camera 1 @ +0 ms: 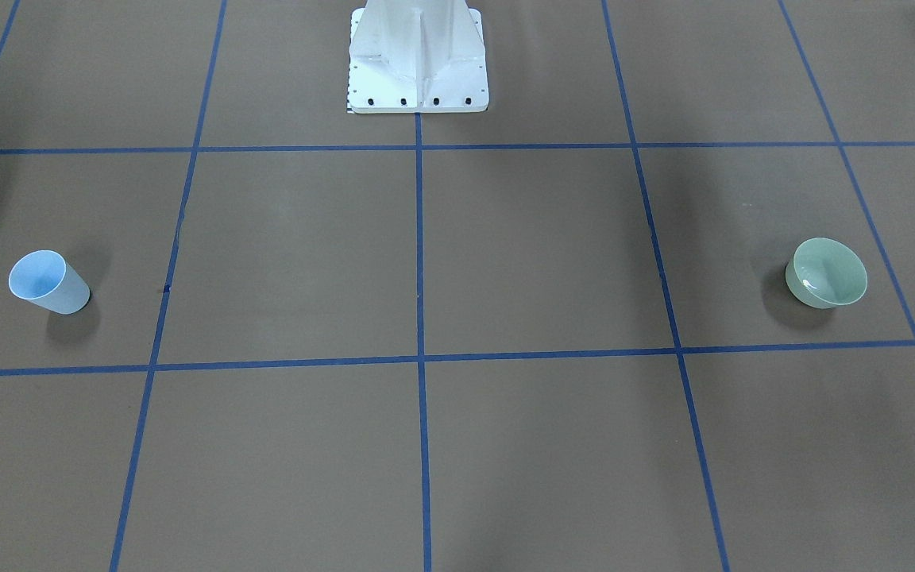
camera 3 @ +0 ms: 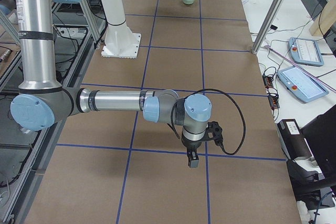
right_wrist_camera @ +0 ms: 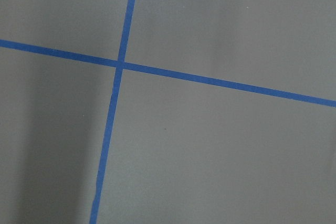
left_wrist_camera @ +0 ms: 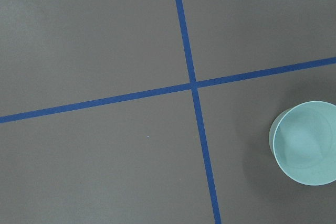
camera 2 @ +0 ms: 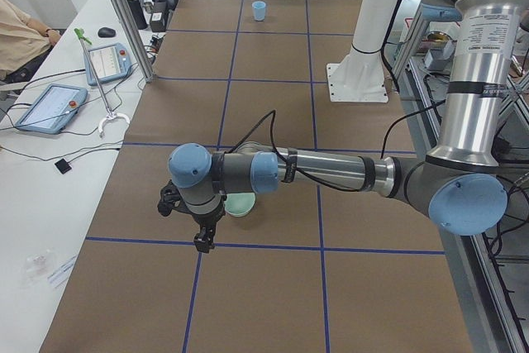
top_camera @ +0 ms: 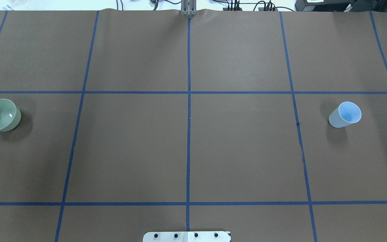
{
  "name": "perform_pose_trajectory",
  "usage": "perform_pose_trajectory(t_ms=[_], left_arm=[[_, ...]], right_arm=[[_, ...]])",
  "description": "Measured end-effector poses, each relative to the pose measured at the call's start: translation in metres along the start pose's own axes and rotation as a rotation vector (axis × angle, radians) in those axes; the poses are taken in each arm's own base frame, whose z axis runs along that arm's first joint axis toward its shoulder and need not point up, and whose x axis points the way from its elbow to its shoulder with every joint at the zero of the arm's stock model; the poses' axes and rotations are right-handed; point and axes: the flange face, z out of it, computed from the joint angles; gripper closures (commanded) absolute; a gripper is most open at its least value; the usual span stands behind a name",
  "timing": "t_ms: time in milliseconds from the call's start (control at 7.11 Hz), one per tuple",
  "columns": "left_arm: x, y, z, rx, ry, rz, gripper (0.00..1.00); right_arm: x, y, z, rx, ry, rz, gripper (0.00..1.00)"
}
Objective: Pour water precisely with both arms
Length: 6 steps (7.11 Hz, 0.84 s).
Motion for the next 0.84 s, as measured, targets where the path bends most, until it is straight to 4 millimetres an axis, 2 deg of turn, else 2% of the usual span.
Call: perform_pose_trajectory(t_ms=[422,844], left_arm=[[-0.007,0.02,0.012,0.044,-0.011,0.043,0.0],[-0.009,0.023,0.016,0.047,-0.012,0.046,0.0]], right_arm=[[0.0,0.0,0.001,-0.001,-0.001,0.0,0.0],[-0.001,0.0,0.001,-0.001,-0.002,-0.003,0.0]])
